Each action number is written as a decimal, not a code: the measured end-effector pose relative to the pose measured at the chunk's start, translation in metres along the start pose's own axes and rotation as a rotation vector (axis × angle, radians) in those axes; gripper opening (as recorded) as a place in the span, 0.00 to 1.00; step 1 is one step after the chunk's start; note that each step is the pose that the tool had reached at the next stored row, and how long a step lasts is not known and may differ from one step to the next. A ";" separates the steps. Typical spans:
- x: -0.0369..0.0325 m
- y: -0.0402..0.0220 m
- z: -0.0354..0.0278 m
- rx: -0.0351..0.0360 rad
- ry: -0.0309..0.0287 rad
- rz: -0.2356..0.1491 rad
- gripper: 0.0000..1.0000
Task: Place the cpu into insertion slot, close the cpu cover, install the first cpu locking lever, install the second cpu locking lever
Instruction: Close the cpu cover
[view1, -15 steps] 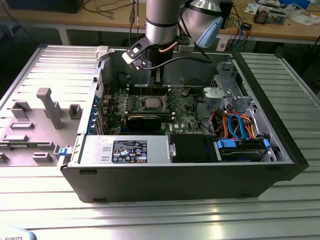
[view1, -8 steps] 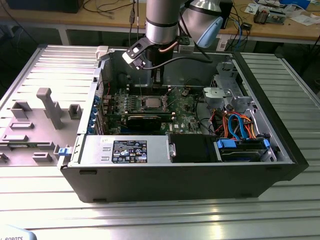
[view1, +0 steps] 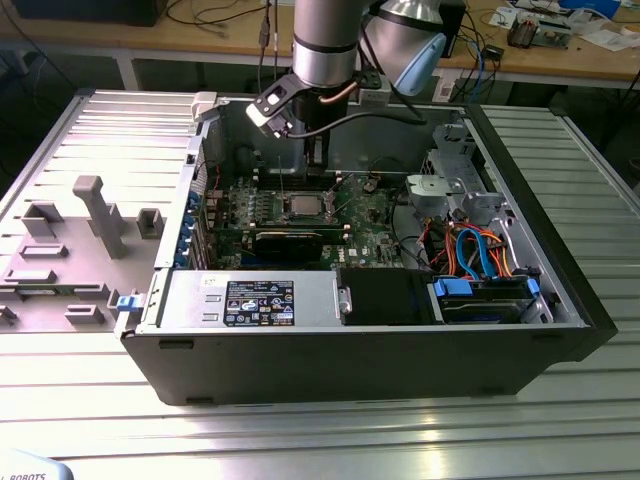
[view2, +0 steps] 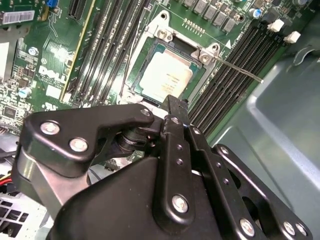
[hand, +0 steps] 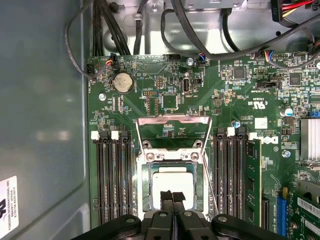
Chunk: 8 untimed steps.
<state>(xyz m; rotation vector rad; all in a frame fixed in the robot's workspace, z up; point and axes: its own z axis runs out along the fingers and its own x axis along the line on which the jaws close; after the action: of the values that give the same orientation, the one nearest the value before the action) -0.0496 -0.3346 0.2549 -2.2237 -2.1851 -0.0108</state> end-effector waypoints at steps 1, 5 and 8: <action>0.0000 0.0000 -0.0024 0.0000 0.0000 0.000 0.11; 0.0002 -0.0001 -0.0076 -0.0001 -0.0001 0.000 0.11; 0.0002 0.0002 -0.0077 0.0000 -0.0018 0.000 0.11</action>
<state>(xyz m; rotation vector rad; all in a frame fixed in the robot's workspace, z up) -0.0494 -0.3346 0.2627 -2.2245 -2.1862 -0.0089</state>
